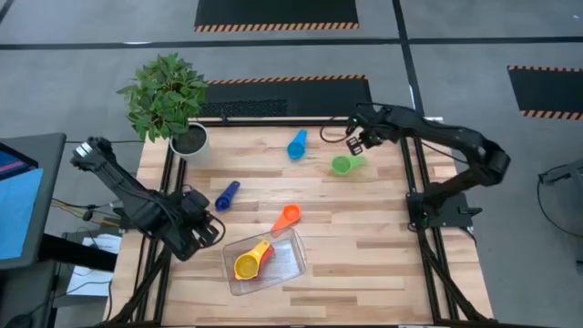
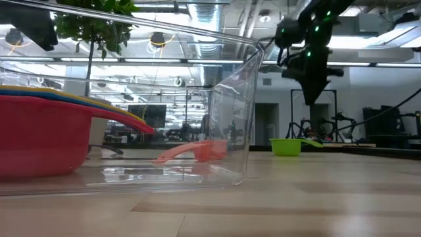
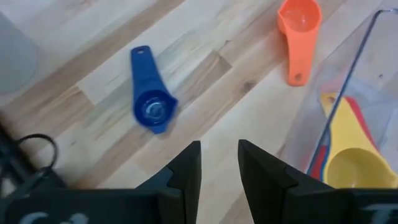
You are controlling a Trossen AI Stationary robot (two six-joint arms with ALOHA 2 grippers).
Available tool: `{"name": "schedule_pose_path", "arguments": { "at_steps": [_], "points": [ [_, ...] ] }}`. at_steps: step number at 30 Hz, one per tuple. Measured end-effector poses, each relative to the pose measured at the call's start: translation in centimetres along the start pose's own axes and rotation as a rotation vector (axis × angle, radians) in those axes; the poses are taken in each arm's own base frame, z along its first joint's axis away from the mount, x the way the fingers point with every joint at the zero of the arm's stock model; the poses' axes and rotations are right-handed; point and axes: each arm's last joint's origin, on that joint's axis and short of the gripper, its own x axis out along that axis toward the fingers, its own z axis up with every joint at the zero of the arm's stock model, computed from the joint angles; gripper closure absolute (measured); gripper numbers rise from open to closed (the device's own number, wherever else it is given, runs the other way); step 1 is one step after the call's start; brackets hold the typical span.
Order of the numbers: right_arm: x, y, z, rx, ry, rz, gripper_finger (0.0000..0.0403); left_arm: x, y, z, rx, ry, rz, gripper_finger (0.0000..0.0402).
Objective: Nest measuring cups in basket
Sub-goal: Stack the green measuring cup on top of the yellow measuring cup into the transparent bin
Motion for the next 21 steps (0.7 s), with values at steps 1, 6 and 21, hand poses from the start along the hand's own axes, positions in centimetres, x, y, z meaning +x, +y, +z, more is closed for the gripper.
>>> {"name": "schedule_pose_path", "arguments": {
  "at_steps": [1,6,21],
  "points": [
    [0.6,0.0,0.2,-0.019,0.011,-0.002,0.0338,0.1,-0.3,-0.1,0.0,-0.002,-0.005,0.0308],
    [3.6,1.8,1.5,-0.173,0.05,0.201,0.0329,0.9,-1.3,-0.5,0.026,-0.012,0.012,0.0308],
    [8.0,4.9,1.3,-0.424,0.134,0.317,0.0186,1.1,-1.9,-0.6,0.003,0.001,-0.01,0.0308]
  ]
}}
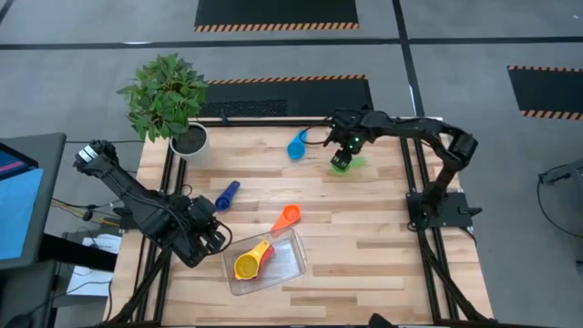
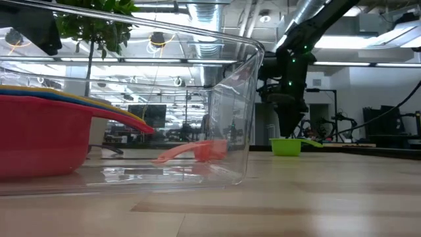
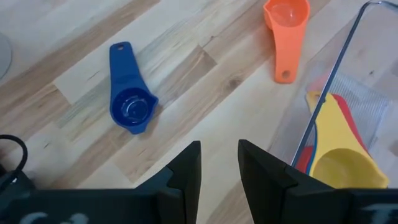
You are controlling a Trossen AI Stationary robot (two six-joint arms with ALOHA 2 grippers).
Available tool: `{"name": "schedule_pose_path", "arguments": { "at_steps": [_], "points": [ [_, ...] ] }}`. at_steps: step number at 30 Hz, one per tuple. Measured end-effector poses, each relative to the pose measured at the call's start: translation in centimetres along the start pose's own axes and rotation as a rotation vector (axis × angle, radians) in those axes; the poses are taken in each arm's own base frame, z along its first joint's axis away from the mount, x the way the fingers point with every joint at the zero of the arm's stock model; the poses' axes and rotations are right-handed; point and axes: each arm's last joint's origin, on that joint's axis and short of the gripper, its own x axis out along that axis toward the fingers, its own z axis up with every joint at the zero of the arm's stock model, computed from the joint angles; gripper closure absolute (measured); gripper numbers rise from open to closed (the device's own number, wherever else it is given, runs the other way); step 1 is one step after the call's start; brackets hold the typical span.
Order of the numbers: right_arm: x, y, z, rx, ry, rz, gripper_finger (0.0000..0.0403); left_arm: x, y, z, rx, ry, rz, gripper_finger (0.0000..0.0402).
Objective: Nest measuring cups in basket
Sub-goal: Stack the green measuring cup on top of the yellow measuring cup into the transparent bin
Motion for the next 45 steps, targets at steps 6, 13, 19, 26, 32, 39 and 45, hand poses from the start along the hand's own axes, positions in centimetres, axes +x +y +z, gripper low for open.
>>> {"name": "schedule_pose_path", "arguments": {
  "at_steps": [6,13,19,26,32,39,45],
  "points": [
    [2.2,0.1,0.0,-0.062,0.063,0.001,0.0164,0.0,-0.1,0.0,-0.006,-0.001,-0.009,0.0308],
    [4.0,1.0,-0.1,-0.004,0.126,0.002,0.0212,0.0,-0.2,0.1,0.016,-0.016,-0.02,0.0308],
    [3.7,3.0,-0.1,-0.036,0.124,0.013,0.0364,0.0,-0.2,0.1,0.064,-0.044,-0.017,0.0308],
    [0.9,6.6,0.9,-0.095,0.09,0.031,0.039,0.0,0.3,0.1,0.181,-0.018,0.034,0.0308],
    [-7.1,11.0,2.3,-0.122,-0.141,0.113,0.039,-0.1,1.5,-0.1,0.24,0.066,0.134,0.0308],
    [-16.0,17.0,2.3,-0.166,-0.52,0.331,0.039,-1.1,1.9,-1.9,0.38,0.174,0.119,0.0308],
    [-19.0,22.9,1.8,-0.235,-0.734,0.424,0.0391,-3.9,3.6,-5.2,0.433,0.198,0.077,0.0308]
  ]
}}
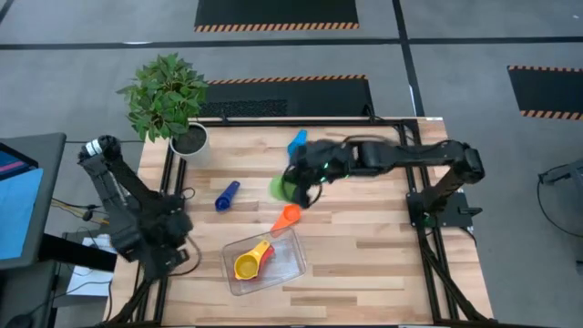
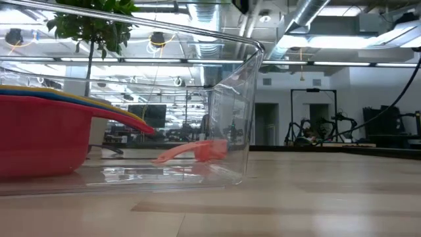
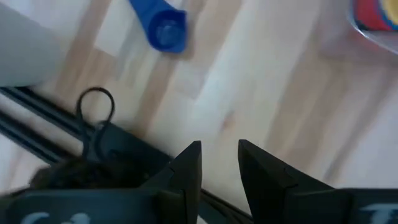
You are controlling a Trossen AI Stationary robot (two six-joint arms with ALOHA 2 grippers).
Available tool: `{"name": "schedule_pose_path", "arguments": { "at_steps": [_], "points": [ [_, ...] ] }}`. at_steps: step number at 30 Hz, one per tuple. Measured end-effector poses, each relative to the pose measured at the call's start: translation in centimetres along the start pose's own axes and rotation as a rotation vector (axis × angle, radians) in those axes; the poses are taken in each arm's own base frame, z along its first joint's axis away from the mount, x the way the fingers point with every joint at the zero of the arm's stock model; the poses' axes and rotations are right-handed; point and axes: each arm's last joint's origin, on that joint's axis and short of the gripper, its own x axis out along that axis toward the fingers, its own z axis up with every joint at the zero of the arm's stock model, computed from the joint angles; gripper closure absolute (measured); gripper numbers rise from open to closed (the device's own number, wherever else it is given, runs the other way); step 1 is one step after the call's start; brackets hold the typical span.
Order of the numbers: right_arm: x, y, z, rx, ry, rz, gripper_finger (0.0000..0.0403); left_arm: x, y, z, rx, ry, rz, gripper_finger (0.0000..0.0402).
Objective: Nest measuring cups in basket
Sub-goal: Stack the green measuring cup on top of the yellow measuring cup into the transparent bin
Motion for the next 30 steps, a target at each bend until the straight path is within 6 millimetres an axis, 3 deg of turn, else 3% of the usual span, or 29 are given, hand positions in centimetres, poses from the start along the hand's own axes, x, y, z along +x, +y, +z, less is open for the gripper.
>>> {"name": "schedule_pose_path", "arguments": {
  "at_steps": [6,14,20,23,30],
  "points": [
    [3.5,3.9,0.8,-0.056,-0.021,0.029,0.0391,-2.0,0.9,-3.2,-0.061,-0.174,-0.179,0.0308],
    [10.7,7.1,2.1,-0.187,0.056,0.055,0.0392,-3.1,0.7,-5.0,-0.026,-0.383,-0.367,0.0308],
    [14.4,6.7,-1.2,-0.17,0.175,0.056,0.0392,-3.2,0.5,-5.8,-0.02,-0.491,-0.465,0.0308],
    [14.8,6.7,-2.6,-0.2,0.278,0.028,0.0392,-2.4,0.3,-6.5,-0.017,-0.568,-0.513,0.0308],
    [16.3,8.3,-4.4,-0.335,0.3,0.085,0.0392,0.5,0.5,-7.2,-0.112,-0.553,-0.493,0.0308]
  ]
}}
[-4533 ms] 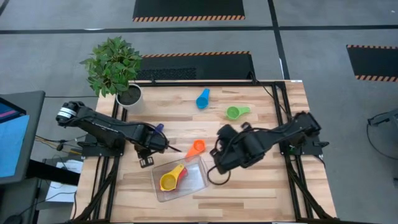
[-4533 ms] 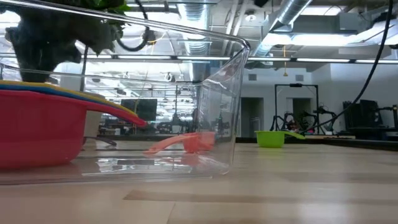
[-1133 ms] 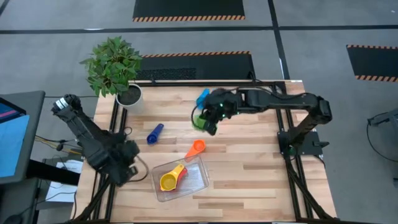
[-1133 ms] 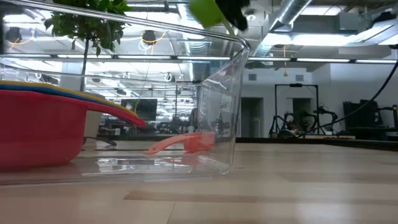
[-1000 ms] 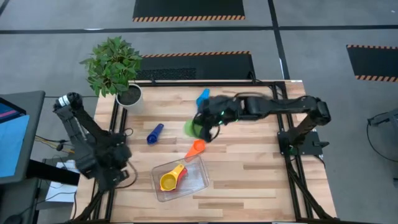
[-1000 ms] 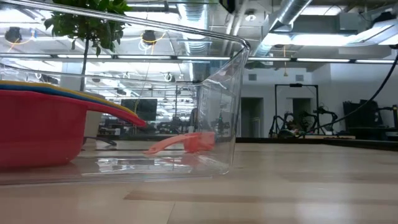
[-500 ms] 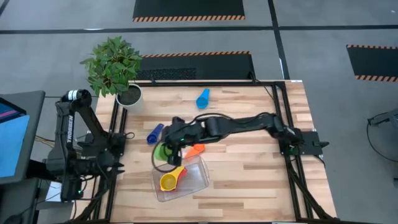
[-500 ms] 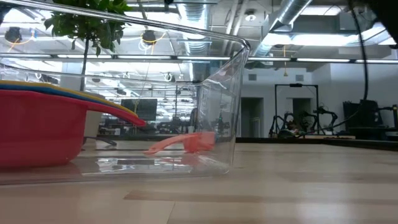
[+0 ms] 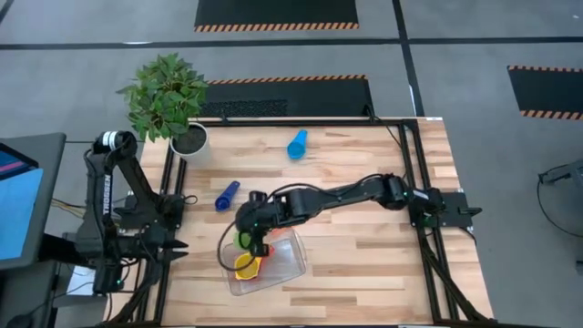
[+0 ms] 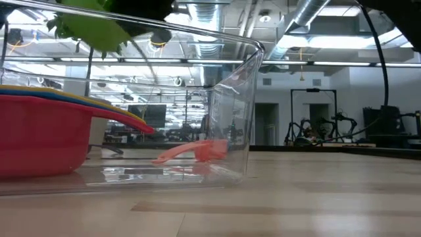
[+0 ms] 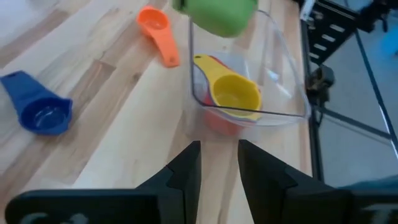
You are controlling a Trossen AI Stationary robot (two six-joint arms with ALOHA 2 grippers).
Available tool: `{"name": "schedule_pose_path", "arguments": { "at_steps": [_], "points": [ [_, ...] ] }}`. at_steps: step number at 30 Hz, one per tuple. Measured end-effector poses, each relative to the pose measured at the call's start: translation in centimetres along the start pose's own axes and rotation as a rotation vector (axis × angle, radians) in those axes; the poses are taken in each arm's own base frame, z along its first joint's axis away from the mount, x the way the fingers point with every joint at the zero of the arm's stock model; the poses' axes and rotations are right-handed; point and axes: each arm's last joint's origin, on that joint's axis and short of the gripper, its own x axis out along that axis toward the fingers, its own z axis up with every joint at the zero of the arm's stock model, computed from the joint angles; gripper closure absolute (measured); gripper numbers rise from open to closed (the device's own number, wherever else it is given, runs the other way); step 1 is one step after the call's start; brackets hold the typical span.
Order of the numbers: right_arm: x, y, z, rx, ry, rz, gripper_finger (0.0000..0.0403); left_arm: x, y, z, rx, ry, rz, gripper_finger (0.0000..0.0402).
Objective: Nest measuring cups in basket
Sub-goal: Stack the green measuring cup on top of the yellow measuring cup into the transparent bin
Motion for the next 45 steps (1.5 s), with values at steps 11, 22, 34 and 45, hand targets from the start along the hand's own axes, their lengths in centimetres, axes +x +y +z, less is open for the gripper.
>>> {"name": "schedule_pose_path", "arguments": {
  "at_steps": [11,22,34,45],
  "points": [
    [0.1,2.9,-0.4,-0.084,-0.006,0.089,0.0392,0.2,0.0,-0.1,-0.03,-0.032,-0.019,0.0308],
    [1.5,5.5,-0.6,0.019,-0.055,0.139,0.0392,0.2,-0.1,-0.1,-0.037,-0.035,-0.025,0.0308],
    [4.1,5.9,-1.8,0.062,-0.016,0.179,0.0392,0.2,-0.2,-0.2,-0.057,-0.032,-0.032,0.0308],
    [4.4,3.6,-2.1,0.09,0.039,0.132,0.0389,0.2,-0.2,-0.2,-0.055,-0.032,-0.032,0.0308]
  ]
}}
